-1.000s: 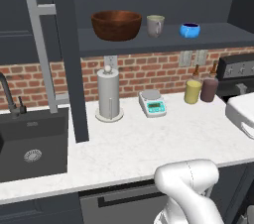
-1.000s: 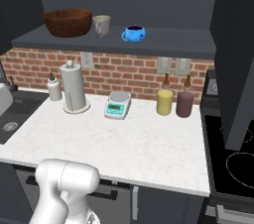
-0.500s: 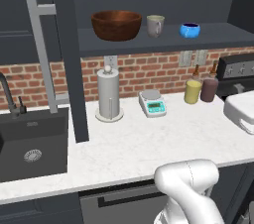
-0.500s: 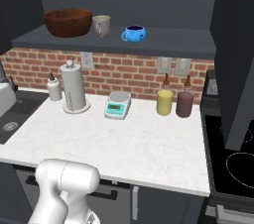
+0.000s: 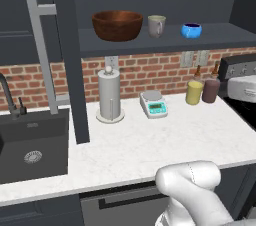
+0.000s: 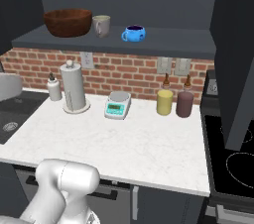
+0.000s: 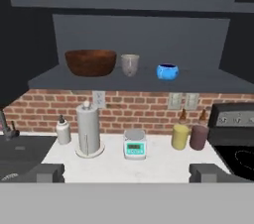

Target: Gather all objects into one cabinet and sort the glasses and bowls to opposite sides.

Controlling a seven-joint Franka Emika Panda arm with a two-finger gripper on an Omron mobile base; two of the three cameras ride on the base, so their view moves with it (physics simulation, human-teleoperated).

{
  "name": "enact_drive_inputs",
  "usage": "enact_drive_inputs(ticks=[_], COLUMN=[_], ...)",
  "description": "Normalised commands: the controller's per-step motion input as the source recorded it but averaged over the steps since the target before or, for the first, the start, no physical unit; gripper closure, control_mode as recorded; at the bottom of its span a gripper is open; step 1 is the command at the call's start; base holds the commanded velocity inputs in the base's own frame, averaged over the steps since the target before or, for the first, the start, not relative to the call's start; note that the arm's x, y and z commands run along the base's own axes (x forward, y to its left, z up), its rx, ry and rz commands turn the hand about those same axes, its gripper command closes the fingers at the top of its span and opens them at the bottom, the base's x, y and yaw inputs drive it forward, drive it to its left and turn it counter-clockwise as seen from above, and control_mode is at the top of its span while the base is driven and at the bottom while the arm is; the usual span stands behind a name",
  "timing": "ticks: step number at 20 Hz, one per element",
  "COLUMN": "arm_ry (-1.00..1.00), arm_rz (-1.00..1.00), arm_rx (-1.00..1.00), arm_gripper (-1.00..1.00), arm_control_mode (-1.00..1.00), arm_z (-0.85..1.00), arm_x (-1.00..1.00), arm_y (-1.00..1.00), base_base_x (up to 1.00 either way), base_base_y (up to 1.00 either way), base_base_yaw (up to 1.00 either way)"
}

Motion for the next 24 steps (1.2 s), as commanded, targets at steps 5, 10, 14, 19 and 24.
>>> enact_drive_inputs(ticks=[5,10,14,19,24], arm_ry=[0.0,0.0,0.0,0.0,0.0], arm_rz=[0.0,0.0,0.0,0.0,0.0], arm_rx=[0.0,0.0,0.0,0.0,0.0], arm_gripper=[-1.0,-1.0,-1.0,-1.0,-1.0], arm_control_mode=[1.0,1.0,1.0,1.0,1.0], arm_z=[0.0,0.0,0.0,0.0,0.0], arm_x=[0.0,0.0,0.0,0.0,0.0], arm_y=[0.0,0.0,0.0,0.0,0.0], base_base_x=[-0.4,-1.0,-1.0,-0.73,-0.04], base_base_y=[0.0,0.02,0.18,0.54,1.0], base_base_yaw=[0.0,0.0,0.0,-0.02,0.0])
